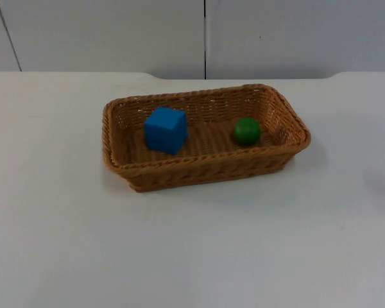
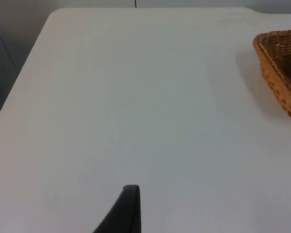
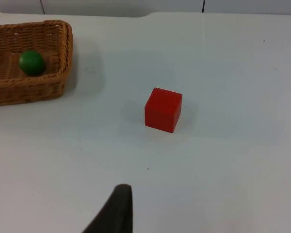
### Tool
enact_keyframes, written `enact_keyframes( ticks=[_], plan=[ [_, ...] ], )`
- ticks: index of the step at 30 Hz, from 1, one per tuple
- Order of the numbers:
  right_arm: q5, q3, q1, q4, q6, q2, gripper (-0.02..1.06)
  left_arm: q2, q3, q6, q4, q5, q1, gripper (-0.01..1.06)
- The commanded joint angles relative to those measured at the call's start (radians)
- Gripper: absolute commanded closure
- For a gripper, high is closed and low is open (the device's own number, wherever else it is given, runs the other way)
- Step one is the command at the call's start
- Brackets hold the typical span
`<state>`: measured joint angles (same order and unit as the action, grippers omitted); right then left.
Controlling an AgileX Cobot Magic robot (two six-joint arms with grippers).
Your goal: Place all geometric objects except the red cube into the basket.
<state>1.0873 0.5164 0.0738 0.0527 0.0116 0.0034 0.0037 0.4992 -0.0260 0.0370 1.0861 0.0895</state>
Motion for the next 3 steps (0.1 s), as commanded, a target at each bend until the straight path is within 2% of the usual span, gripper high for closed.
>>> enact_keyframes(
  ticks=[1,3],
  plan=[
    [-0.01,-0.002,-0.005,-0.004,0.003,-0.003,-0.01,-0.004,-0.005,0.005,0.003,-0.01,-0.012,0.0],
    [-0.01,-0.002,-0.005,-0.004,0.003,-0.003,-0.01,-0.004,-0.005,0.005,0.003,-0.01,-0.035,0.0]
  ],
)
